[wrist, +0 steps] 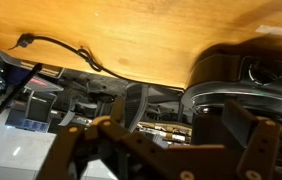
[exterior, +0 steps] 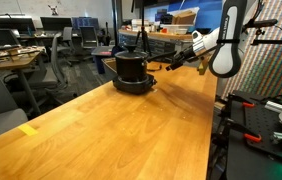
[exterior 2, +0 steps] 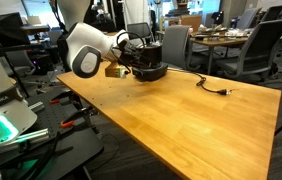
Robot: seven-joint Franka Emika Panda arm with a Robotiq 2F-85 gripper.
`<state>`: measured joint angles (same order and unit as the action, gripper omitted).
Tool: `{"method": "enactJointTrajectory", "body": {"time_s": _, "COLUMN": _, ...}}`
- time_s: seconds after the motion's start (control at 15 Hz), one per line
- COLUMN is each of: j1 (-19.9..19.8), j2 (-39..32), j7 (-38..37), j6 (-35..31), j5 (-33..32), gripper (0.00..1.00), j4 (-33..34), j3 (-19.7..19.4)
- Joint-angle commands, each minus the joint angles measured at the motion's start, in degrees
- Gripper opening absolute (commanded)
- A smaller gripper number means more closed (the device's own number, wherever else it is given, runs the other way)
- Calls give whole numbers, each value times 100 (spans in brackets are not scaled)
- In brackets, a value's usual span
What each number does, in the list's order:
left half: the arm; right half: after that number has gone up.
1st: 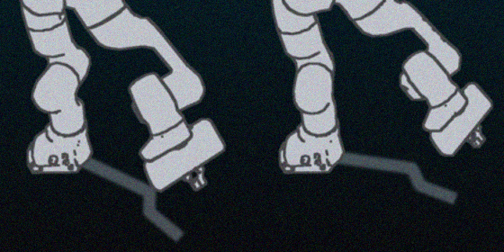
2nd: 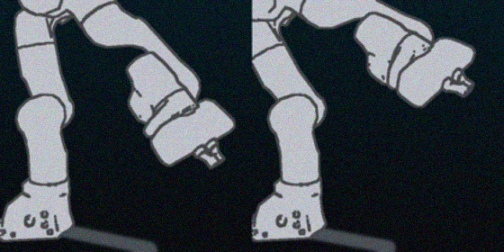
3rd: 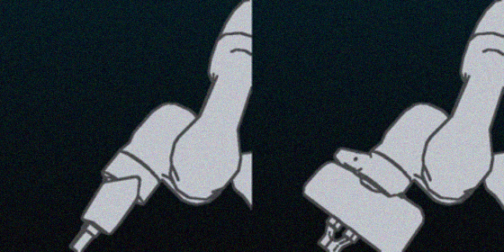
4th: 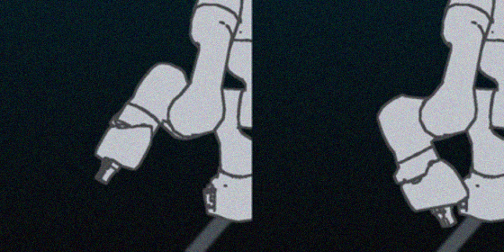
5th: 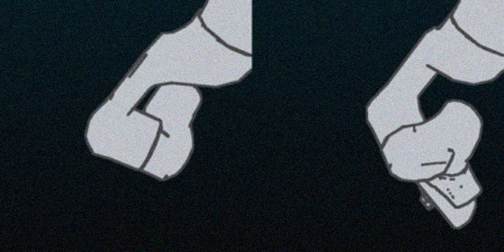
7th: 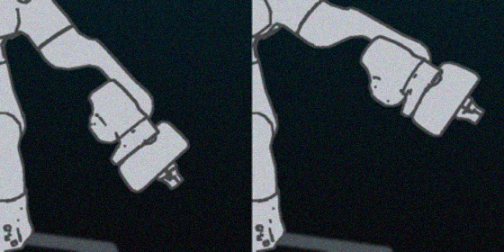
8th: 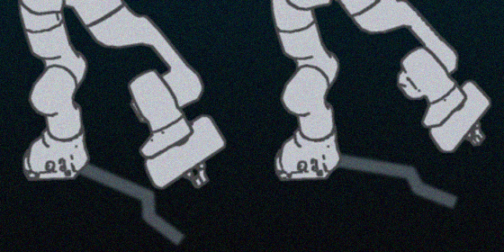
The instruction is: Put the pot on the stove, cover it with the lid then turn the stove on
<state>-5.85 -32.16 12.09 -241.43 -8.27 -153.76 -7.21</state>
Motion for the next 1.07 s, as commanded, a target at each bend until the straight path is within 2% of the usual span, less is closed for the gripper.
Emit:
{"method": "enactJointTrajectory", "body": {"time_s": 0.0, "j1": -144, "j2": -95, "j7": -108, "j6": -164, "j5": -349, "gripper": 100, "j4": -397, "j3": -3}}
{"method": "enactJointTrajectory", "body": {"time_s": 0.13, "j1": -187, "j2": -198, "j7": -101, "j6": -16, "j5": -477, "gripper": 100, "j4": -533, "j3": -5}}
{"method": "enactJointTrajectory", "body": {"time_s": 0.2, "j1": -80, "j2": -157, "j7": -19, "j6": 54, "j5": -277, "gripper": 100, "j4": -370, "j3": -9}}
{"method": "enactJointTrajectory", "body": {"time_s": 0.6, "j1": -98, "j2": -402, "j7": -46, "j6": -63, "j5": -483, "gripper": 100, "j4": -380, "j3": 96}}
{"method": "enactJointTrajectory", "body": {"time_s": 1.0, "j1": 211, "j2": -533, "j7": 174, "j6": -308, "j5": -346, "gripper": 100, "j4": -268, "j3": 239}}
